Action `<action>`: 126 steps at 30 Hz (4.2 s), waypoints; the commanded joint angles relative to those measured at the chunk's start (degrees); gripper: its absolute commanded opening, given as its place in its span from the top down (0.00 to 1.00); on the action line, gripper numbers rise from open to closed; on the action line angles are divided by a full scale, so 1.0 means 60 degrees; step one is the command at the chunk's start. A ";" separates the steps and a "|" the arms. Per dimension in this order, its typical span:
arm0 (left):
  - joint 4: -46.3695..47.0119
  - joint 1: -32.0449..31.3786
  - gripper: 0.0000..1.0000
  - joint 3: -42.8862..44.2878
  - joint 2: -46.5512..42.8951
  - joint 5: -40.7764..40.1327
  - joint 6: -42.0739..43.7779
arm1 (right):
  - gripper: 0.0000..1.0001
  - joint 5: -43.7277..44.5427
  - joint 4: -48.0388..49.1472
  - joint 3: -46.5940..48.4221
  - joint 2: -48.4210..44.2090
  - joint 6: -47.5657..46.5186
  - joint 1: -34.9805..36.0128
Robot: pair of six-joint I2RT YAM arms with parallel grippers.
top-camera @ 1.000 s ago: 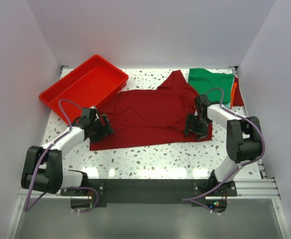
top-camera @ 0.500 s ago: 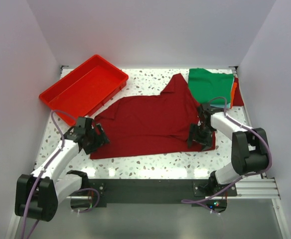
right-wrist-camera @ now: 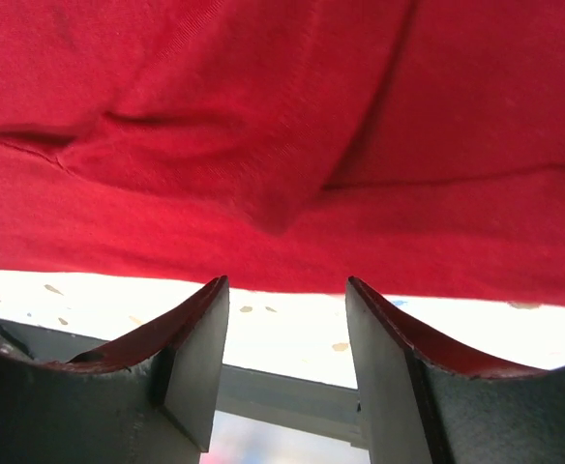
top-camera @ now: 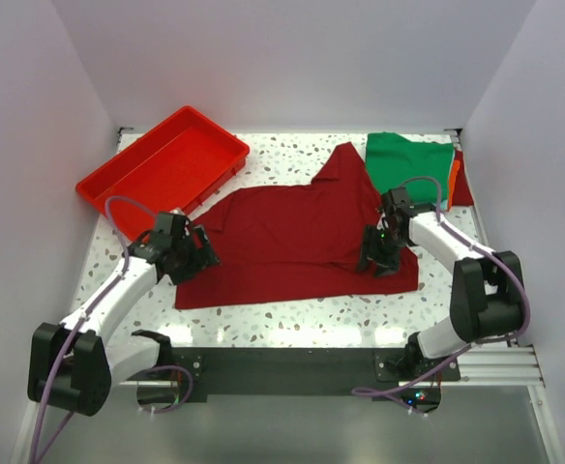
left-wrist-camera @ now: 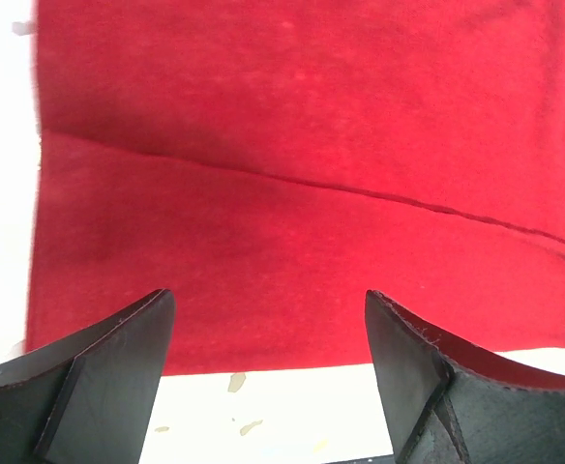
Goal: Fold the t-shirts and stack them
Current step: Fold the tshirt
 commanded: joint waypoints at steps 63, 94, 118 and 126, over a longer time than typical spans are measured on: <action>0.0364 -0.1129 0.16 -0.0061 0.1273 -0.0592 0.0097 | 0.62 -0.0681 0.0463 0.5725 0.4469 0.0372 0.1875; 0.0657 -0.1349 0.16 0.0202 0.2049 -0.0504 0.0184 | 0.57 0.0844 0.0960 0.5388 0.4804 0.0020 0.2271; 0.0848 -0.1363 0.16 -0.0061 0.2094 -0.0416 0.0082 | 1.00 0.0127 0.1282 0.5141 0.4293 -0.0025 0.2491; 0.0789 -0.1393 0.15 -0.0091 0.2050 -0.0387 0.0125 | 1.00 -0.0254 0.1546 0.5008 0.4264 0.0122 0.2534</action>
